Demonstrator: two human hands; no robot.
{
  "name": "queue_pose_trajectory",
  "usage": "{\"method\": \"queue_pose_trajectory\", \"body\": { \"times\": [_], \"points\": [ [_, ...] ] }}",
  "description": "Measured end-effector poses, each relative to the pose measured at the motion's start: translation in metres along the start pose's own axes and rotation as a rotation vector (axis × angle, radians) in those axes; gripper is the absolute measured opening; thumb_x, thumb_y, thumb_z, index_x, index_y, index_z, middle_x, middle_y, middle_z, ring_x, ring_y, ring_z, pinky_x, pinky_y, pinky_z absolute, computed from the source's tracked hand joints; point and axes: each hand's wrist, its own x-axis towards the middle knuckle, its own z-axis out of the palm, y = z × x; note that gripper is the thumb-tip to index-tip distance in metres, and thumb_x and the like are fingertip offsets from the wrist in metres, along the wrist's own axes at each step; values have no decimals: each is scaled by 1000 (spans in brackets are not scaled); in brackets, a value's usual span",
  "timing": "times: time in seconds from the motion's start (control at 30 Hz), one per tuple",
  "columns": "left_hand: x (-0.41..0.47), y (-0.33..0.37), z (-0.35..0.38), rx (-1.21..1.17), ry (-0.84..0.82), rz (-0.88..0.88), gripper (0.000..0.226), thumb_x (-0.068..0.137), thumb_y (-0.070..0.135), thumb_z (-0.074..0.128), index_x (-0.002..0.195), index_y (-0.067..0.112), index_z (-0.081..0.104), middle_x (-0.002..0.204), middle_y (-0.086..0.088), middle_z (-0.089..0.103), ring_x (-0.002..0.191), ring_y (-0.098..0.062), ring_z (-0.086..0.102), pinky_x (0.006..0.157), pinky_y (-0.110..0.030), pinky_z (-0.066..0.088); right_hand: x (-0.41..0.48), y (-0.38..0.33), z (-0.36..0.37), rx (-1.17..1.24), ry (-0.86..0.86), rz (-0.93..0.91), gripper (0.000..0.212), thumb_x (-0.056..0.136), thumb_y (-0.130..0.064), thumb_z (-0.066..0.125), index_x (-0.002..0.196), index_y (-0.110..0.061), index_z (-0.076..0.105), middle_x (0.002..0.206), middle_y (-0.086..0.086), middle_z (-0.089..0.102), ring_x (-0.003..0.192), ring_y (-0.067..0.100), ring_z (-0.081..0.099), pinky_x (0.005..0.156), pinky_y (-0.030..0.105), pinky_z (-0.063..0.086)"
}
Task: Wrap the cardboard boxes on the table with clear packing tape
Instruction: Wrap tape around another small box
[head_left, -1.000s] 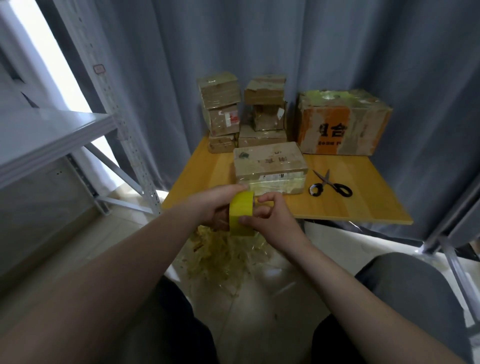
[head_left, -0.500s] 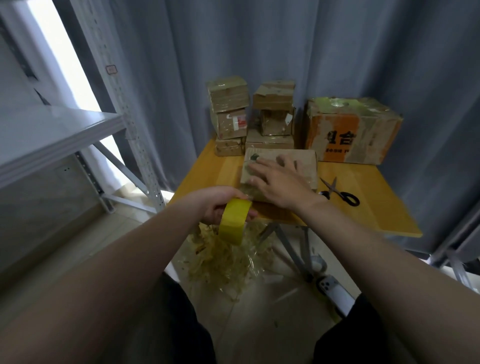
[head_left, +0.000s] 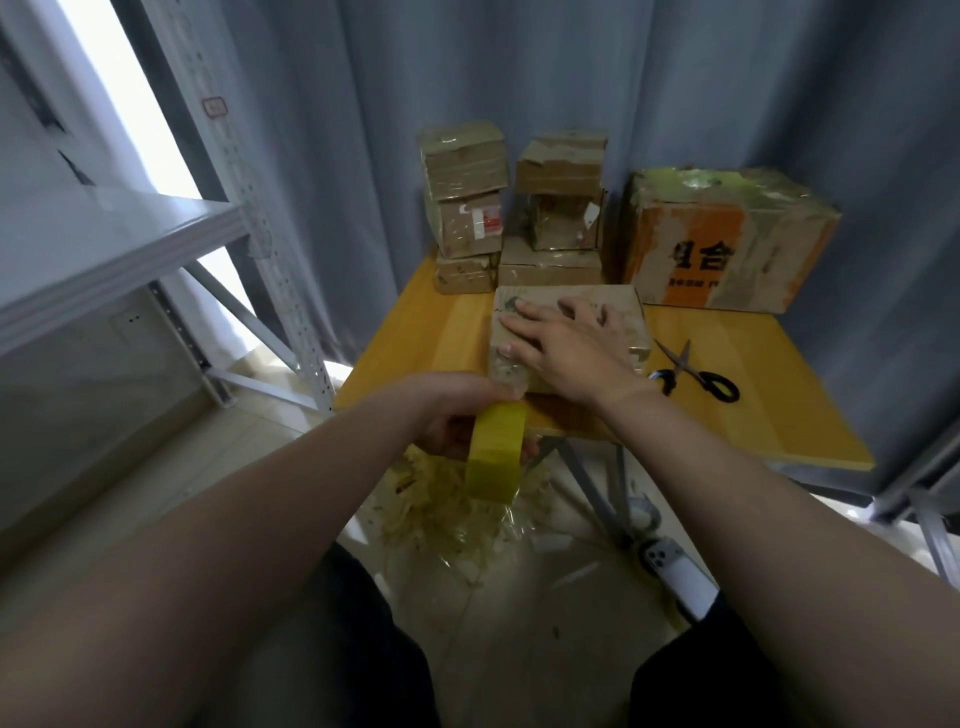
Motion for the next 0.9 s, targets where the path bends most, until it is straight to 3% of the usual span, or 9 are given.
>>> {"method": "queue_pose_trajectory", "body": {
  "times": [0.1,0.17,0.23,0.3,0.4,0.47,0.6,0.8,0.9],
  "points": [
    [2,-2,1,44,-9,16,47,106,50,50,111,7,67,99,-10,79,87,-23,77,90,-39,60,5,1,1,58,-18,-21,53,100,-68,39,151,-52,42,165,-23,30,151,27,21,119,56,16],
    [6,-6,2,-1,17,38,44,105,48,52,113,8,69,98,-8,80,88,-22,76,97,-42,57,1,8,-4,343,102,-26,46,100,-60,50,143,-44,56,155,-17,47,145,22,30,118,50,29],
    [11,-10,1,-74,47,46,45,104,45,55,125,7,66,97,-9,80,80,-21,78,79,-37,61,-12,27,-8,505,466,143,31,102,-43,54,128,-33,66,137,-10,60,133,20,40,110,44,39],
    [15,-12,3,-123,68,60,45,104,41,56,131,6,63,97,-10,80,75,-20,78,65,-31,59,-31,61,-5,385,678,510,25,100,-38,53,120,-24,61,132,2,57,127,29,43,104,47,36],
    [10,-10,11,-159,92,101,40,105,36,57,133,8,60,99,-9,80,66,-19,77,59,-29,56,-56,101,13,369,310,910,65,94,-62,57,134,-11,47,144,16,46,135,39,37,109,55,29],
    [6,-6,16,-171,107,105,36,106,32,54,134,8,57,97,-11,80,56,-18,74,48,-24,53,-64,111,22,284,149,917,84,86,-69,64,139,-7,43,145,17,44,136,40,37,109,54,31],
    [2,-3,23,-134,121,114,41,108,31,50,141,8,54,95,-9,79,56,-19,74,39,-21,49,-65,121,16,224,98,809,70,81,-63,75,125,-12,56,134,13,51,131,38,41,98,48,40],
    [-3,-6,26,-159,118,113,35,108,30,51,136,11,56,96,-9,80,72,-23,78,56,-30,58,-85,130,-1,131,9,786,52,76,-64,80,82,-18,56,94,9,64,95,32,62,63,35,41],
    [-6,-10,27,-171,115,113,30,107,29,53,131,12,59,96,-9,80,71,-22,78,54,-30,58,-88,130,-6,461,60,846,48,77,-53,84,82,-10,64,89,13,70,75,25,63,58,34,46]
  ]
}}
